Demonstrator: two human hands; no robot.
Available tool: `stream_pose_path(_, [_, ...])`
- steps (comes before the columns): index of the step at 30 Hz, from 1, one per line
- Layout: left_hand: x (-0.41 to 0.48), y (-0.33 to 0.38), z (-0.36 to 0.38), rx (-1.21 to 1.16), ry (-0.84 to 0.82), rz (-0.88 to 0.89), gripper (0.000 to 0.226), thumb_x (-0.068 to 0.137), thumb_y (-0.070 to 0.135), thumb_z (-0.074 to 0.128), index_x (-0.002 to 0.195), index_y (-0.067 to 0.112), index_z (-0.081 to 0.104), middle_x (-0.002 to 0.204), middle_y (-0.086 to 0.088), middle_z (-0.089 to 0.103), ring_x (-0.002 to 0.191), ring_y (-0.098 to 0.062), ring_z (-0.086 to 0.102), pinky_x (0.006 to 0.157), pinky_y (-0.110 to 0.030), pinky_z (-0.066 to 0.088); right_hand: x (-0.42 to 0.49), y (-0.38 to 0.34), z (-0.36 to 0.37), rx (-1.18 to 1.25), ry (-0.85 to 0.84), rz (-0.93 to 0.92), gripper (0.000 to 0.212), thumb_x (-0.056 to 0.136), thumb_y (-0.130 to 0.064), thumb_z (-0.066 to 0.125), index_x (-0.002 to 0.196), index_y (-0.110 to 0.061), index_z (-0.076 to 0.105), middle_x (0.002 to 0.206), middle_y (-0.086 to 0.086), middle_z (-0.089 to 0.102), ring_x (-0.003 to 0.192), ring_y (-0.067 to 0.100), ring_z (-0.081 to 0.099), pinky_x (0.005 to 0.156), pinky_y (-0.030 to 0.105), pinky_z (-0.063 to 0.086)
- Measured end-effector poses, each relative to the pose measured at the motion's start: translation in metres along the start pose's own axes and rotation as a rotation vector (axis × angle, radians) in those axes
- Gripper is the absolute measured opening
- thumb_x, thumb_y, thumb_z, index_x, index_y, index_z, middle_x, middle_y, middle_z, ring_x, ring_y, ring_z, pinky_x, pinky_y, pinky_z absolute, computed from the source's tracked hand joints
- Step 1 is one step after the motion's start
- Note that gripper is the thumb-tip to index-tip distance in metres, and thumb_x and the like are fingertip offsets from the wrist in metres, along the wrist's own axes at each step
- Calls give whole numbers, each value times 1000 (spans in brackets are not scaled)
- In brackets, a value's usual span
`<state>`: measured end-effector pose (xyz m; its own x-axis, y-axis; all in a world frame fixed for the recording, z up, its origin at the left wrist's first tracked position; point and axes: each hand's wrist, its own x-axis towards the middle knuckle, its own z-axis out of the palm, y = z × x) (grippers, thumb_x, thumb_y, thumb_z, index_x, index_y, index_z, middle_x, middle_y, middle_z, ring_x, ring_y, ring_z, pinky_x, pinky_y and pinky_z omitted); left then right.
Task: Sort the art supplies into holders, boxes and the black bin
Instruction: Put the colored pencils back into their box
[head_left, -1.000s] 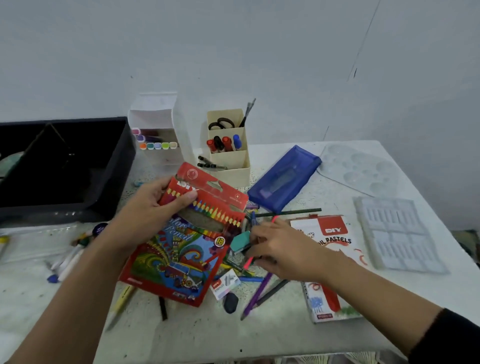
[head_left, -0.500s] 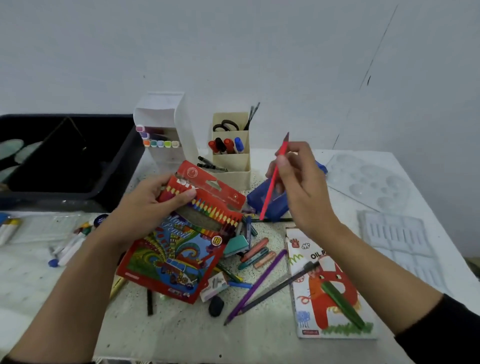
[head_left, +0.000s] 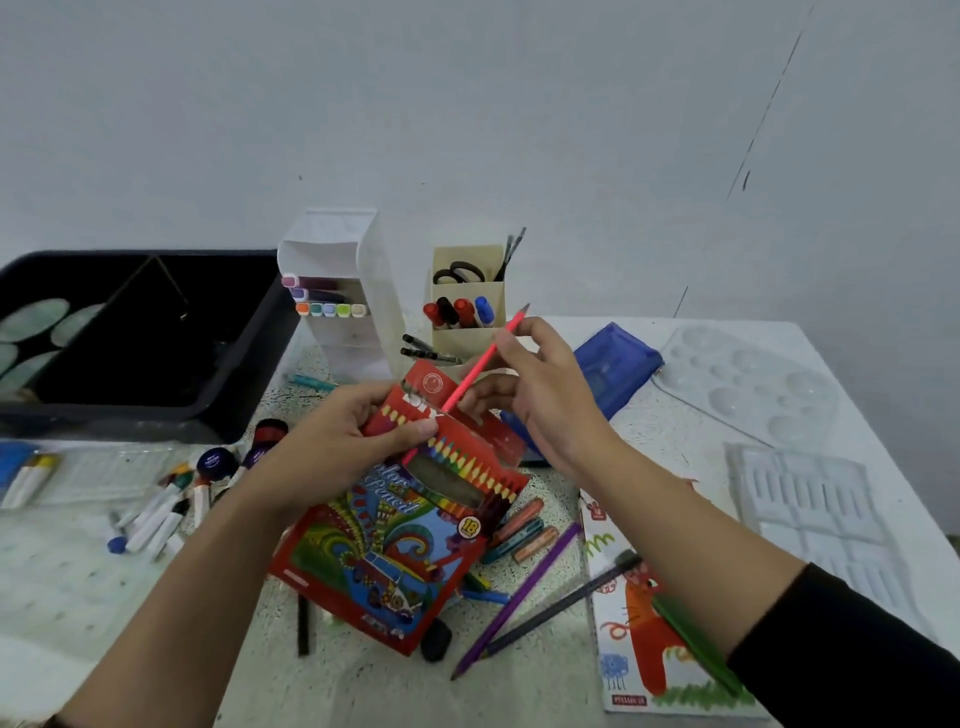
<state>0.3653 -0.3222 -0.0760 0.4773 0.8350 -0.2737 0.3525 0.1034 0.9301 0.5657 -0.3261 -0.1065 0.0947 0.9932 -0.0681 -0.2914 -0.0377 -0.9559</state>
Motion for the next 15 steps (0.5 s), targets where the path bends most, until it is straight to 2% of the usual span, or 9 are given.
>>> stream_pose_path(4, [4,-1,3,-9,16,0,18,93,22,65,109,14,68,96,-5,79,83,-21,77,64,-23,60,4,-14,3,-82,-140,43,9,105,-15,49,106,-7,48,88,27,69,70,37,71,68,39,60])
stream_pose_path(6, [5,-1,3,-39,9,-16,20,94,24,65,110,13,69,98,-8,78,85,-24,77,66,-26,61,7,-17,3,-116,-184,57,8,101,-11,57,100,-3,54,86,25,69,70,32,71,68,35,60])
stream_pose_path(9, [7,0,7,-65,6,-13,21,94,24,65,111,11,68,98,-9,78,86,-26,77,66,-27,61,11,-17,1,-290,-227,19,11,89,-5,72,93,3,67,80,18,70,70,22,68,65,29,56])
stream_pose_path(12, [9,2,9,-95,33,0,22,95,24,65,111,11,68,97,-10,78,85,-29,77,65,-29,62,13,-22,-2,-360,-158,-53,37,81,-5,81,112,-4,62,79,12,73,70,24,70,71,36,59])
stream_pose_path(13, [10,2,8,-103,41,3,22,94,25,65,111,11,68,97,-10,78,85,-29,77,65,-29,62,13,-24,-3,-365,-131,-84,41,79,-5,83,113,-6,60,78,11,74,71,24,71,73,38,60])
stream_pose_path(15, [12,2,7,-94,53,14,23,94,26,66,112,12,68,98,-10,78,85,-29,77,66,-31,62,11,-25,-3,-408,-88,-138,36,78,-11,85,106,-8,63,80,9,75,72,22,73,76,38,62])
